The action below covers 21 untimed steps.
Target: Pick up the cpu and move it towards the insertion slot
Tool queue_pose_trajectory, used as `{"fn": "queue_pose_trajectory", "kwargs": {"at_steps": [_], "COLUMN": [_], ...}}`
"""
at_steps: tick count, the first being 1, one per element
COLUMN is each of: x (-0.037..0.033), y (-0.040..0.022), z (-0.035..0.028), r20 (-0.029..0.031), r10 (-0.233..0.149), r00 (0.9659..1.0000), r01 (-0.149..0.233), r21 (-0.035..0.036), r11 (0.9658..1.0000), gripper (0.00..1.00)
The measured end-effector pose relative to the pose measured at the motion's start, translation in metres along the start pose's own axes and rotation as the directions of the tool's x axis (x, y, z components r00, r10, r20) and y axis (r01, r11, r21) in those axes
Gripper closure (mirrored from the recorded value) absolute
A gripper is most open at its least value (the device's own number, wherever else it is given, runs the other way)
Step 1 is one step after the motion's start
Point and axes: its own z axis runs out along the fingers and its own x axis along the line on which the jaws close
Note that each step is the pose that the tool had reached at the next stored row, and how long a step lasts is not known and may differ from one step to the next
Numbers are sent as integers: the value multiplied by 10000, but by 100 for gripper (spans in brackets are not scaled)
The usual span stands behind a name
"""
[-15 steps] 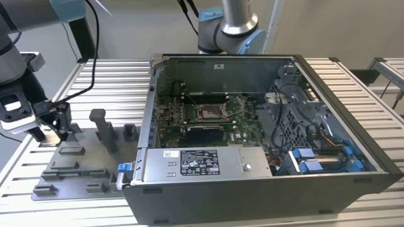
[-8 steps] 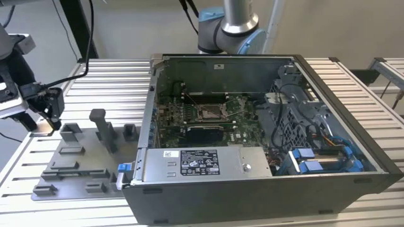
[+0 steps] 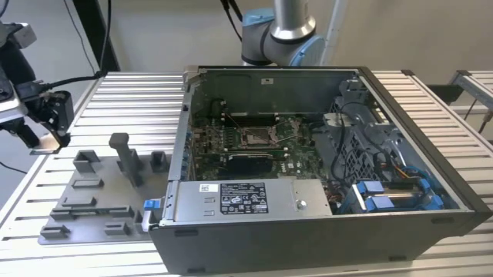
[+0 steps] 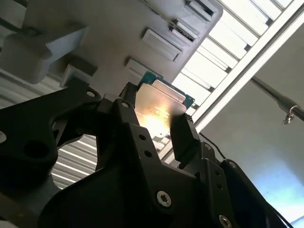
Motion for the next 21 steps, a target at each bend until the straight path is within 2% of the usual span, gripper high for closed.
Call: {"fn": "queue_pose_trajectory", "kwargs": {"at_steps": [4,10,14,18,21], "x": [0,1,2,2,2], "y": [34,44,49,54,54], "z": [-89,-332,-435,-575,-583], "r20": [-7,-6,-5,-5,-2], "r10": [-140,-140,-139,-140,-140], "r00": [9999,9999,9999,9999,9999], "r01": [140,140,139,140,140], "r21": [1,2,2,2,0], "r11": [9999,9999,9999,9999,9999], "gripper": [100,100,100,100,100]}}
